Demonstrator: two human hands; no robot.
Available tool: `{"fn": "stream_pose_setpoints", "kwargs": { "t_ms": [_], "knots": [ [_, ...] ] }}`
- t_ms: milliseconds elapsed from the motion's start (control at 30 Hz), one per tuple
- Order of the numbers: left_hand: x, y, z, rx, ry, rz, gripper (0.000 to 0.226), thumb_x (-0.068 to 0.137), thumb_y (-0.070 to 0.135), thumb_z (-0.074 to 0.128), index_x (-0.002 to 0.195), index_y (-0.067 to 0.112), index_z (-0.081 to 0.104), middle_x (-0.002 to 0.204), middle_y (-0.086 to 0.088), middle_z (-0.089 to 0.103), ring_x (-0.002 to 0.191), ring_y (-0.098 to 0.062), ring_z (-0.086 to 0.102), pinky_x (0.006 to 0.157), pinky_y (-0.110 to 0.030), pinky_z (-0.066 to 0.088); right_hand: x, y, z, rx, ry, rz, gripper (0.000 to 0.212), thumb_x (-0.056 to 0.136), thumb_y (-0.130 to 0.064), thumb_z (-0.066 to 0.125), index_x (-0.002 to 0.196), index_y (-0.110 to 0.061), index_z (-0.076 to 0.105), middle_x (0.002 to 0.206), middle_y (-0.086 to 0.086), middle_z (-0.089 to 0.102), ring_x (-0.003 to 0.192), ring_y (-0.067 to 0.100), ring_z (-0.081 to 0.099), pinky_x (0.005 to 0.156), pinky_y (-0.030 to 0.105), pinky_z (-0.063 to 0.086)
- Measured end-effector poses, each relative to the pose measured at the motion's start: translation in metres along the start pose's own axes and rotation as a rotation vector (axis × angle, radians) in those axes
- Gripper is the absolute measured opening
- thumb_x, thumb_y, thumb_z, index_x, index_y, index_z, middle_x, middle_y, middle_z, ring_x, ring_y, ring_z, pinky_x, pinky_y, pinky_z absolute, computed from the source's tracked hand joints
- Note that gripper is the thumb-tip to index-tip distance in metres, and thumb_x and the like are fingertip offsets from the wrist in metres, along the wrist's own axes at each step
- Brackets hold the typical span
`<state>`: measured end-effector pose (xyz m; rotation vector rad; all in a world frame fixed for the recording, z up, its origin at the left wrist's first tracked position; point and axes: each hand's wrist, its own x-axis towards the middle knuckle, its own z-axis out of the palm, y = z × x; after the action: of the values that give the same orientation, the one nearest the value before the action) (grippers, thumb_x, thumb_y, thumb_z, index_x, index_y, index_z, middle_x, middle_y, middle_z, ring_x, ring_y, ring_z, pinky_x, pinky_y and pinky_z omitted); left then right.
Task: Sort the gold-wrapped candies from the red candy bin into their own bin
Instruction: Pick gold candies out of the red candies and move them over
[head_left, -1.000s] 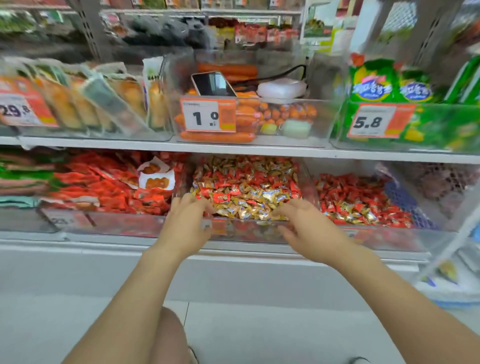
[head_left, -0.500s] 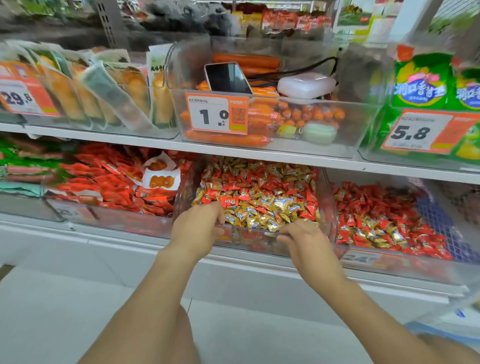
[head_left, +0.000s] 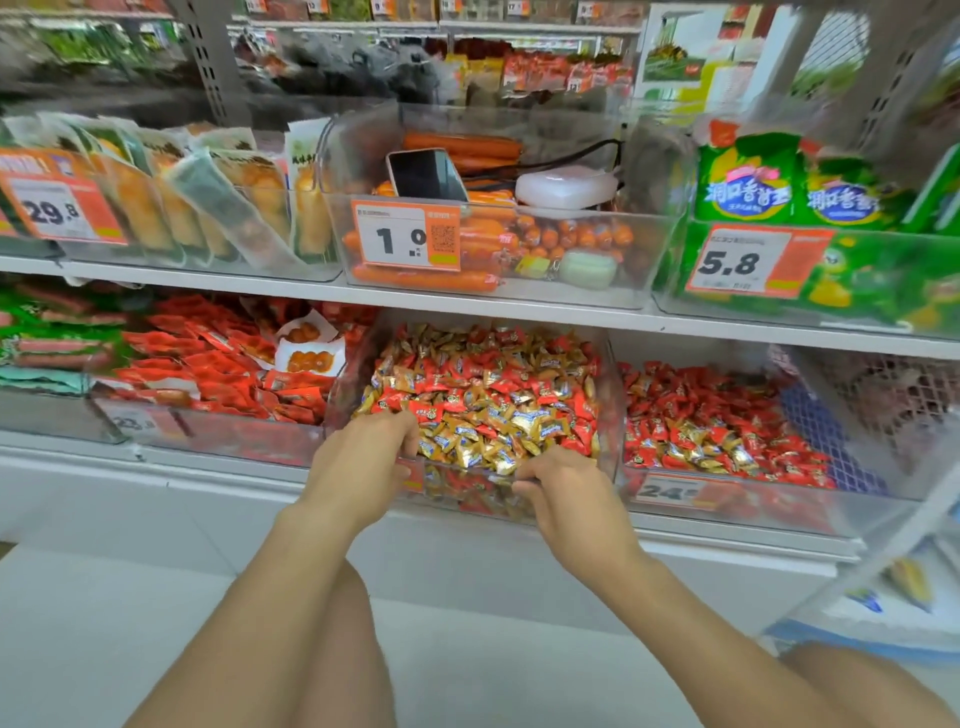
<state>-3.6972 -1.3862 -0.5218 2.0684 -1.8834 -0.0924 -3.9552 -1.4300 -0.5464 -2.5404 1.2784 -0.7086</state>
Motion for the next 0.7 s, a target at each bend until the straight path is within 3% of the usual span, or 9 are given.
{"fn": "stream_pose_setpoints", "kwargs": {
  "t_ms": [133,233,333,467,567,667,700],
  "knots": [
    [-0.014,0.026,-0.006,0.139,-0.037,-0.097,0.02,0.08,0.025,0.069,0.087,0.028,0.05,0.088,0.011,0.056,0.094,-0.026,0.059,0.074,-0.041,0.048,-0.01,0.002,-0.003,-0.019,-0.086,-0.065,0.018,0.107,-0.018,0.056,0.104,-0.016,0.074,0.101,0.003,0.062,0.097,0.026,0.06,0.083,0.035,0.046],
    [-0.016,0.064,0.0,0.206,0.107,-0.092,0.026,0.069,0.035,0.06,0.092,0.028,0.052,0.096,0.005,0.05,0.097,-0.03,0.049,0.081,-0.045,0.045,-0.019,0.011,-0.026,-0.059,-0.085,-0.165,0.026,0.096,-0.005,0.06,0.115,-0.019,0.073,0.104,0.001,0.063,0.098,0.026,0.061,0.086,0.038,0.051],
    [-0.006,0.127,0.012,0.024,0.281,0.151,0.016,0.075,0.033,0.053,0.087,0.023,0.053,0.087,0.004,0.051,0.085,-0.027,0.045,0.072,-0.043,0.04,-0.021,0.036,-0.079,-0.064,0.022,-0.188,0.025,0.093,-0.007,0.059,0.112,-0.02,0.07,0.101,-0.001,0.064,0.094,0.025,0.06,0.082,0.041,0.051],
    [0.019,0.21,0.043,0.009,0.243,0.516,0.008,0.085,0.026,0.056,0.091,0.021,0.054,0.089,0.0,0.052,0.088,-0.029,0.05,0.077,-0.045,0.042,-0.015,0.108,-0.135,-0.014,0.198,0.029,0.012,0.099,-0.017,0.06,0.104,-0.023,0.068,0.091,-0.007,0.063,0.084,0.013,0.058,0.08,0.041,0.05],
    [0.041,0.238,0.074,0.15,0.154,0.601,0.011,0.088,0.029,0.052,0.093,0.021,0.057,0.088,-0.002,0.057,0.084,-0.031,0.058,0.083,-0.047,0.043,-0.029,0.168,-0.143,-0.063,0.055,0.112,0.015,0.105,-0.039,0.058,0.11,-0.028,0.066,0.094,-0.011,0.058,0.089,0.011,0.054,0.084,0.038,0.048],
    [0.05,0.245,0.092,0.316,0.118,0.609,0.014,0.091,0.035,0.055,0.089,0.022,0.06,0.076,0.0,0.064,0.07,-0.029,0.063,0.096,-0.052,0.037,-0.045,0.205,-0.149,-0.087,-0.197,0.095,0.026,0.095,-0.056,0.067,0.111,-0.035,0.066,0.099,-0.02,0.058,0.094,0.003,0.053,0.085,0.024,0.046],
    [0.05,0.244,0.095,0.363,0.108,0.604,0.014,0.092,0.036,0.059,0.087,0.023,0.059,0.072,0.001,0.064,0.066,-0.027,0.063,0.099,-0.053,0.035,-0.048,0.215,-0.152,-0.102,-0.241,0.123,0.026,0.091,-0.056,0.073,0.109,-0.038,0.068,0.099,-0.022,0.061,0.093,0.0,0.056,0.085,0.024,0.049]
  ]
}}
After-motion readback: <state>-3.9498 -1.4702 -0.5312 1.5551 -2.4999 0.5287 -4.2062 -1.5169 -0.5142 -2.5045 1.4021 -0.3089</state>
